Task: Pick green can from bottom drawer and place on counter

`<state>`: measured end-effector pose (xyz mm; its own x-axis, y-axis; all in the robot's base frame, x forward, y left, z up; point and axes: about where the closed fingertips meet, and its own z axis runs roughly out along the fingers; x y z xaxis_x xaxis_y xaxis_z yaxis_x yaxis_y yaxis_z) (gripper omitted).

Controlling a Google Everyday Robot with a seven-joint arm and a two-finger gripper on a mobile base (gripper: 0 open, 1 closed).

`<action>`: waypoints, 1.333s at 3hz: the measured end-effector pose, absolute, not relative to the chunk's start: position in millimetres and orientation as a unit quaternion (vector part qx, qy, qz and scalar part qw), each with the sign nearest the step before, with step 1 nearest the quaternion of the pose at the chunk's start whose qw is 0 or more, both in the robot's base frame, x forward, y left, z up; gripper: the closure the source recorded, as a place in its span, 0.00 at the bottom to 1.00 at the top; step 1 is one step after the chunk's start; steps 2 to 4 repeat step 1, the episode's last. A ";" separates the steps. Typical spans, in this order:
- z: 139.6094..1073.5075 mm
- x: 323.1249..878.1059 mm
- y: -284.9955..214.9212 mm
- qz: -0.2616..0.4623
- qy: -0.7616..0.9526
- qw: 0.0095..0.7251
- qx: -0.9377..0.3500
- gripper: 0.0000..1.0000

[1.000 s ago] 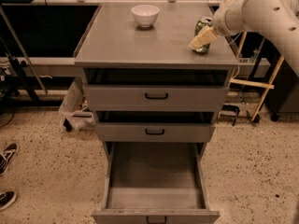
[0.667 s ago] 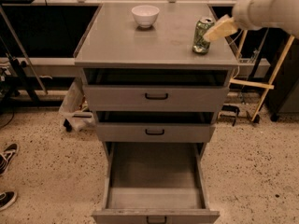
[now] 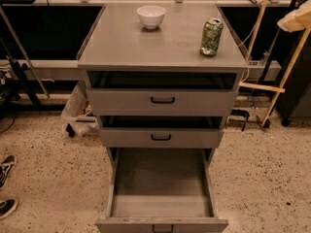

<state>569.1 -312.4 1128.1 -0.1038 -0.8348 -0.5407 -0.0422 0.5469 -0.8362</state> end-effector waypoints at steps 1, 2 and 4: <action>1131.6 523.5 -317.9 -0.370 0.668 0.561 -0.320 0.00; 1131.6 523.5 -317.9 -0.370 0.668 0.561 -0.320 0.00; 1131.6 523.5 -317.9 -0.370 0.668 0.561 -0.320 0.00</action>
Offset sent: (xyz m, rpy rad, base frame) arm 0.0000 0.0000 0.0000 0.0000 0.0000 0.0000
